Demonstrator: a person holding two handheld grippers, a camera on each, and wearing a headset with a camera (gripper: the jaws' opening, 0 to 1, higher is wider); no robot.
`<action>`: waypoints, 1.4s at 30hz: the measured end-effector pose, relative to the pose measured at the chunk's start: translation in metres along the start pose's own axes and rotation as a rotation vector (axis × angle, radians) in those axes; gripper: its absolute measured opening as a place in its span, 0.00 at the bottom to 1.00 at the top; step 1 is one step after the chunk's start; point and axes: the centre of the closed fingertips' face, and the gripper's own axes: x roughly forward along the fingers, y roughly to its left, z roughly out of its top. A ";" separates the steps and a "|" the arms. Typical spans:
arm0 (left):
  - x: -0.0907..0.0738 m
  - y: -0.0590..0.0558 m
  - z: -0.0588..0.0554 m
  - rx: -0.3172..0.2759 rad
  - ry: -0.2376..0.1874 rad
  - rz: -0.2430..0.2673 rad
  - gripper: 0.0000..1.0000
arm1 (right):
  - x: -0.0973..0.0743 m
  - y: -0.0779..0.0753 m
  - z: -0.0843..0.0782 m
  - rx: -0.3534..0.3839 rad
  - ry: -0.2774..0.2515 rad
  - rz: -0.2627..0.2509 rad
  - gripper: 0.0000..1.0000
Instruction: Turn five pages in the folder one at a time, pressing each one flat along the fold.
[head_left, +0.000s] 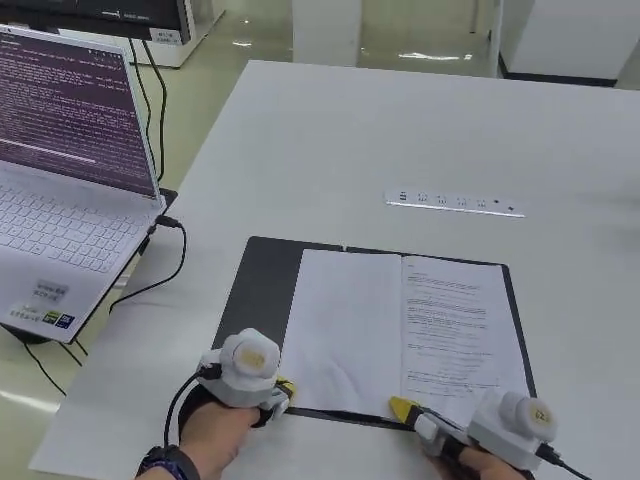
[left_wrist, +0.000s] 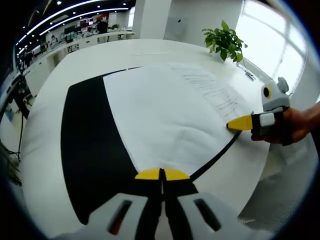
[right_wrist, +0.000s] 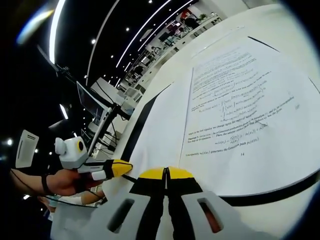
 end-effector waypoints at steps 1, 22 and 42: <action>0.000 0.000 0.000 0.002 0.001 0.005 0.00 | -0.001 0.000 -0.001 0.004 0.004 0.002 0.00; -0.011 -0.017 -0.006 -0.042 0.011 0.001 0.01 | -0.010 0.002 -0.006 0.002 0.058 0.016 0.00; -0.031 -0.044 0.027 0.019 -0.069 -0.079 0.21 | -0.052 -0.010 0.009 -0.268 0.103 -0.006 0.22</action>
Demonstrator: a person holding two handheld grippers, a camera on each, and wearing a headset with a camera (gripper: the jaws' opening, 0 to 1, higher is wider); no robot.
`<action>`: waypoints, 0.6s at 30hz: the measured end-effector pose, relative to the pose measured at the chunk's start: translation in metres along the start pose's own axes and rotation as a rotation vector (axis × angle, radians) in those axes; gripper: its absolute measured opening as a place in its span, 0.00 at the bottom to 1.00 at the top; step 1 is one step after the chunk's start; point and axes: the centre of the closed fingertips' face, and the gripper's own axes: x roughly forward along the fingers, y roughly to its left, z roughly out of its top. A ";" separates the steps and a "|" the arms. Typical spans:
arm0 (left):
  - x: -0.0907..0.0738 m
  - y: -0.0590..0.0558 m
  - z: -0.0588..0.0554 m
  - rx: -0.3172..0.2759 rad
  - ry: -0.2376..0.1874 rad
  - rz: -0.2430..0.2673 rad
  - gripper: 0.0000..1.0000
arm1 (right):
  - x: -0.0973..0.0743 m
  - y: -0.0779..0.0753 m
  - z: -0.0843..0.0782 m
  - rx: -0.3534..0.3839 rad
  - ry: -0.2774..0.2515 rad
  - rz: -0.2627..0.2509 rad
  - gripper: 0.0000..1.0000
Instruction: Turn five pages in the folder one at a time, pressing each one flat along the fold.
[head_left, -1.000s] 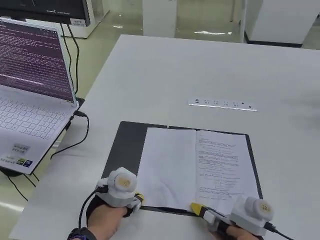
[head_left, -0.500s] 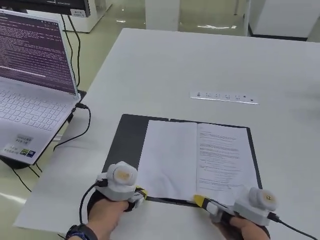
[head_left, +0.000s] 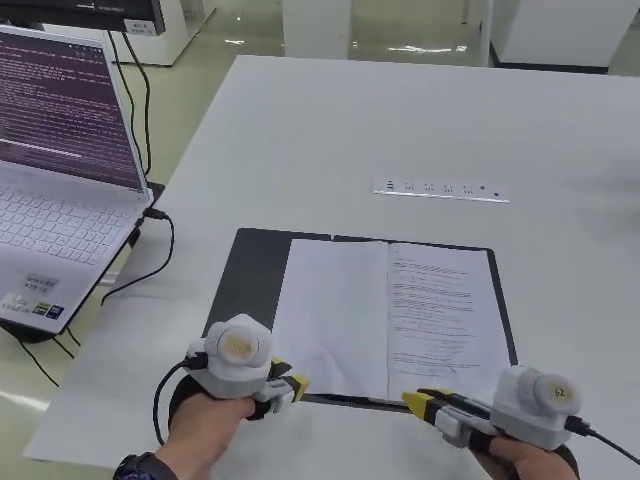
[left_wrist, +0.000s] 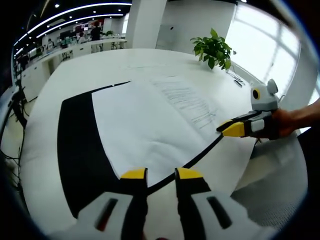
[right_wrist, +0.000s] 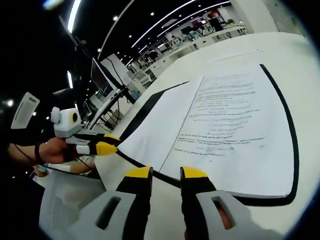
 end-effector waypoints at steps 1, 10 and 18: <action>-0.001 -0.001 0.002 0.001 -0.001 -0.003 0.22 | -0.001 -0.001 0.001 -0.001 -0.001 -0.004 0.23; -0.016 -0.002 0.020 0.008 -0.032 -0.016 0.32 | -0.015 -0.004 0.019 -0.054 -0.045 -0.026 0.32; -0.032 0.001 0.029 0.032 -0.053 -0.011 0.38 | -0.033 -0.008 0.036 -0.121 -0.066 -0.051 0.37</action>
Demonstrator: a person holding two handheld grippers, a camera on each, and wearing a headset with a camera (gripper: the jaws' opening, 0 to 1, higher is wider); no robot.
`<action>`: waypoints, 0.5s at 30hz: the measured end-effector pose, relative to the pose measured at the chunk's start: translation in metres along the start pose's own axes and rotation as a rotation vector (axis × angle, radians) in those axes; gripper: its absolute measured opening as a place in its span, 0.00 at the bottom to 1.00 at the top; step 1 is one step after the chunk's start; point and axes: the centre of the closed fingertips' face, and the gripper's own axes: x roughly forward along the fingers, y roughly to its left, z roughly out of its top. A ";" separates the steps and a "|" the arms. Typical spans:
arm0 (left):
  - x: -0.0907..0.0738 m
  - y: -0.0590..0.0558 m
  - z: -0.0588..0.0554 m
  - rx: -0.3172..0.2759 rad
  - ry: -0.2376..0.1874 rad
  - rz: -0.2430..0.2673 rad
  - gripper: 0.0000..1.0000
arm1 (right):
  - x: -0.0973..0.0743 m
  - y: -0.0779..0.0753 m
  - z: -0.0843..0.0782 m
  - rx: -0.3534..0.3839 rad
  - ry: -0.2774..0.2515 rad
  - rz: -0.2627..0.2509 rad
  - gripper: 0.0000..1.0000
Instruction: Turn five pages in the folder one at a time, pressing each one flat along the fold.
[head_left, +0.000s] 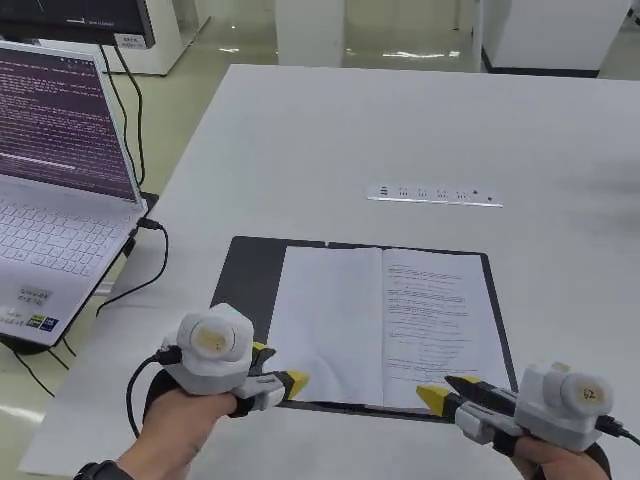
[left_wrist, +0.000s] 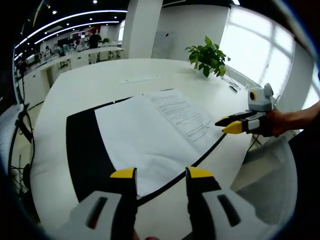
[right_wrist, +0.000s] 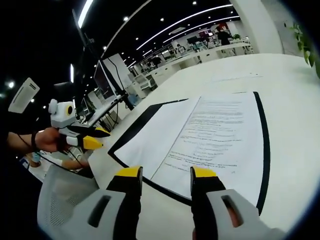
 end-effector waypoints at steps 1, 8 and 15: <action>-0.003 0.000 0.002 0.007 -0.004 0.001 0.40 | -0.003 -0.002 0.003 -0.011 -0.005 -0.006 0.38; -0.018 0.001 0.007 0.002 -0.035 0.002 0.46 | -0.019 -0.005 0.015 -0.038 -0.040 -0.032 0.44; -0.031 0.002 0.010 0.004 -0.063 0.014 0.56 | -0.037 -0.009 0.022 -0.060 -0.066 -0.064 0.48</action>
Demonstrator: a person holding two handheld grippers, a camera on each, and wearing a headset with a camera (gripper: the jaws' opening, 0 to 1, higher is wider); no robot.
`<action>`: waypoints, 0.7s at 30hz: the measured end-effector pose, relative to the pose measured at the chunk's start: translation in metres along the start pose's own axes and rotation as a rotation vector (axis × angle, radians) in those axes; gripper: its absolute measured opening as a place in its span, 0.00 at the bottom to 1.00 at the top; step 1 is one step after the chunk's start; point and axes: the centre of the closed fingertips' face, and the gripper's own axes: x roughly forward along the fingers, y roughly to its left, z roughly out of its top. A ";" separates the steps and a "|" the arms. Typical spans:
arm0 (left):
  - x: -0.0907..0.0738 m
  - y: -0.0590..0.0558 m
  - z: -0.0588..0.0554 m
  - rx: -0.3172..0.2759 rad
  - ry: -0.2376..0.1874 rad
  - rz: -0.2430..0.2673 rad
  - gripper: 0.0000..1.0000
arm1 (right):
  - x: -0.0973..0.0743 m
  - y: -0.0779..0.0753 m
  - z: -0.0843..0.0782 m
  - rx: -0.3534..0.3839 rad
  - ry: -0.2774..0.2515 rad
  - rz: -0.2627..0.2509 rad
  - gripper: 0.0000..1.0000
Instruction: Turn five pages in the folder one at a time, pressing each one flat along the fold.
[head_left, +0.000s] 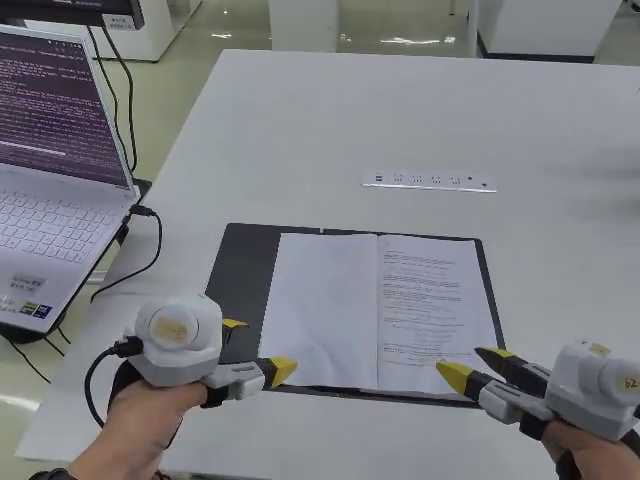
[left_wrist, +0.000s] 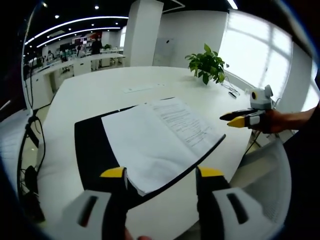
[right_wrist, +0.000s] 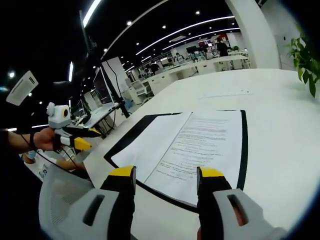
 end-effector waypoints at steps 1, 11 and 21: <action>-0.002 0.000 0.001 0.001 -0.004 0.003 0.58 | -0.003 -0.001 0.000 -0.005 0.000 -0.006 0.49; -0.015 -0.002 -0.004 0.015 -0.024 0.007 0.70 | -0.036 -0.016 -0.009 -0.093 0.048 -0.105 0.57; -0.019 0.005 -0.017 -0.005 -0.007 0.028 0.74 | -0.055 -0.018 -0.004 -0.081 0.019 -0.143 0.62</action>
